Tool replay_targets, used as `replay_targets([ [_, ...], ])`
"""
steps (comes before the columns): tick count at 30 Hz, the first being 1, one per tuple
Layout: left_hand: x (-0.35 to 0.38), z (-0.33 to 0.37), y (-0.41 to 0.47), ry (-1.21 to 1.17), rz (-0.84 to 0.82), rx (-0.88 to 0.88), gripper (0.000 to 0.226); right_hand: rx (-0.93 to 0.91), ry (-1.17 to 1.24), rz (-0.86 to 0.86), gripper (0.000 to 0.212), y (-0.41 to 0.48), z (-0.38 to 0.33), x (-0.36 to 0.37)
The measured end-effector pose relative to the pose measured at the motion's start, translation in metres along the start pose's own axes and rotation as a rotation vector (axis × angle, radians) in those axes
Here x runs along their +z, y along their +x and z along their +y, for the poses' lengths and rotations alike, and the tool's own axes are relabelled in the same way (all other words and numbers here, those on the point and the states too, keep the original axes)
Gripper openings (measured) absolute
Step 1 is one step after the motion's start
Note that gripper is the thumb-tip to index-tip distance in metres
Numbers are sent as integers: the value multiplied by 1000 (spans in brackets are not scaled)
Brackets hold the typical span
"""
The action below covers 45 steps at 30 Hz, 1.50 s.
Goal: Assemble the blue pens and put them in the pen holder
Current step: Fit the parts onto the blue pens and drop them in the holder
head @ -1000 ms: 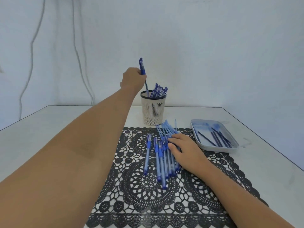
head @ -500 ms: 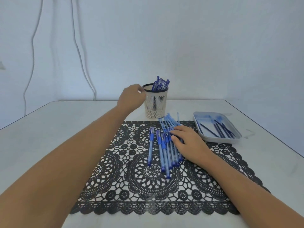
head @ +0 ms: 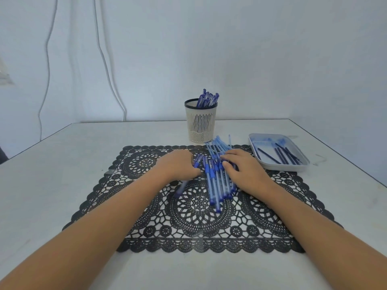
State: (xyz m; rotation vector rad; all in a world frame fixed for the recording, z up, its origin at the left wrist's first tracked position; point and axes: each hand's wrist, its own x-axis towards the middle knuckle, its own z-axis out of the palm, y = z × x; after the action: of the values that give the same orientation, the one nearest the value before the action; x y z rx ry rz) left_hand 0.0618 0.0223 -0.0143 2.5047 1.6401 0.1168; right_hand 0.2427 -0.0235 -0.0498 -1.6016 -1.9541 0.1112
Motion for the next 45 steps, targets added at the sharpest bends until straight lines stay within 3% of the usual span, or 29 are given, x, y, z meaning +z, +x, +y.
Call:
replay_targets([
  [5, 1, -8, -16, 98, 239, -27, 15, -51, 17, 82, 35, -1, -6, -5],
  [9, 7, -17, -31, 30, 343, 155, 20, -232, -73, 140, 39, -3, -18, -7],
  [13, 22, -25, -40, -19, 436, 353, 24, -371, -222, 68, 38, -7, -29, -3],
  [19, 28, -32, -38, -60, 456, 500, 39, -421, -347, 18, 31, -7, -40, -1],
  [25, 31, -37, -40, 24, 602, 549, 35, -389, -260, -148, 31, -9, -44, -2],
  [34, 31, -37, -40, -36, 640, 623, 47, -489, -300, -129, 25, -6, -41, -11],
  [40, 29, -41, -38, -37, 658, 657, 37, -476, -195, -73, 31, -7, -43, -12],
  [45, 32, -39, -38, 83, 693, 666, 34, -428, -280, -195, 31, -8, -43, -10],
])
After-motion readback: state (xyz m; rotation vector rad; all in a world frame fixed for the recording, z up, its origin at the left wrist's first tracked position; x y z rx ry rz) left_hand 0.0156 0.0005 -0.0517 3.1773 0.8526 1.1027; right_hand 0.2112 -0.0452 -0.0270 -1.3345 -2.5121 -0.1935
